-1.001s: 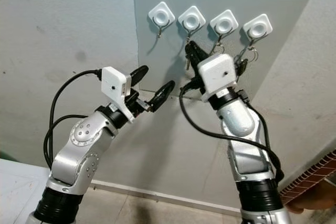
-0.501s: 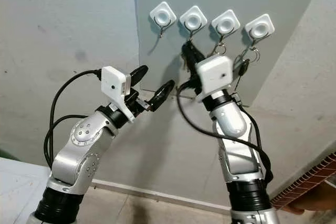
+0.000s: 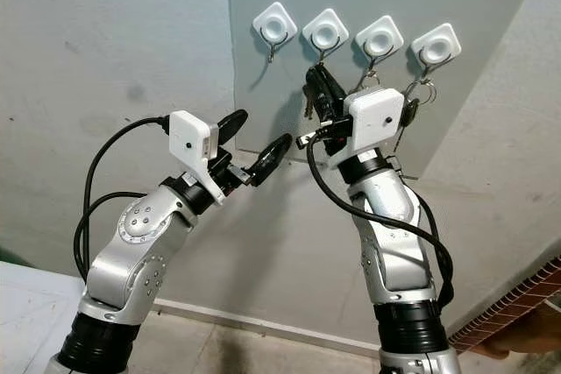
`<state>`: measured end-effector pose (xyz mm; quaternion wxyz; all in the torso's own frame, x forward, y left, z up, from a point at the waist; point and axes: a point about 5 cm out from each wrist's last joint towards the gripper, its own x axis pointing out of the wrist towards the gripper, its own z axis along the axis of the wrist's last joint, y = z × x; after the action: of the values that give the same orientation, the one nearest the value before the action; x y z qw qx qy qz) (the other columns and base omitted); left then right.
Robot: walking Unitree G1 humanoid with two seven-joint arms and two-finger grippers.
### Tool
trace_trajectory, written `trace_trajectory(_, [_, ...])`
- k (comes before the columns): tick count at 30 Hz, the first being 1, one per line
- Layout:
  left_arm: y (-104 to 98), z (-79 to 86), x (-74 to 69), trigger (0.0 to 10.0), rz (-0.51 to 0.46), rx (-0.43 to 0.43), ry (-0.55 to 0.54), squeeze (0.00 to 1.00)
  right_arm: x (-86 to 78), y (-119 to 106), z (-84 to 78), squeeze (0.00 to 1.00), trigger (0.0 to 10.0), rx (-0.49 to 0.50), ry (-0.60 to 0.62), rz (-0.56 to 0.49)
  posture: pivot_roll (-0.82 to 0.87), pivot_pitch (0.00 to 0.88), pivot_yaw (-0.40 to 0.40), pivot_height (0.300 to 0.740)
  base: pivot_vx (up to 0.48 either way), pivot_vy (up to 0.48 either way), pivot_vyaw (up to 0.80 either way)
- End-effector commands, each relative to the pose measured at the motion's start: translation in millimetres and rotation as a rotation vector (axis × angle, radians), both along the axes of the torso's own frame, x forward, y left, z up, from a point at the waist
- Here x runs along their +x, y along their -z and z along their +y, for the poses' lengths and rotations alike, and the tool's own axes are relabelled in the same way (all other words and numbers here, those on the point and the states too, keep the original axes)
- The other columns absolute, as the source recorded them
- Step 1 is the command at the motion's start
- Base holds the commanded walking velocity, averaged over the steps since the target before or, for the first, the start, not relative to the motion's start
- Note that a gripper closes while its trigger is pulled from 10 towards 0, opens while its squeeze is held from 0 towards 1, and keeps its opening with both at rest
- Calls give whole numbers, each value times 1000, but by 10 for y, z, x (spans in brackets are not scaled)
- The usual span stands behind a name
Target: Hang keys on a hook
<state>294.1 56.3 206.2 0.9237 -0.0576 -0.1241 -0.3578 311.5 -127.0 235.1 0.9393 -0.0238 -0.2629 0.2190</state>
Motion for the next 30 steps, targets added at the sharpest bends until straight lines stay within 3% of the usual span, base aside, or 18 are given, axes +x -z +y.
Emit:
trace_trajectory(1, [-81, -5, -16, 10000, -27, -5, 3, 0, -26, 2, 24, 0, 10000, -15, -20, 4, 50, 0, -16, 740, 0, 0, 0])
trace_trajectory(7, [-81, -3, -16, 10000, -26, -4, 4, 0, -55, 63, 41, 0, 10000, -16, -39, 20, 48, 1, -14, 740, 0, 0, 0])
trace_trajectory(18, [-82, 4, -11, 10000, -27, -1, 6, 0, -151, -197, -4, 0, 10000, 141, -92, -55, 46, 2, -9, 740, 0, 0, 0])
trace_trajectory(30, [-93, 5, 4, 10000, -29, 0, 7, 0, -145, -272, -30, 0, 10000, 201, -94, -51, 48, 0, -5, 740, 0, 0, 0])
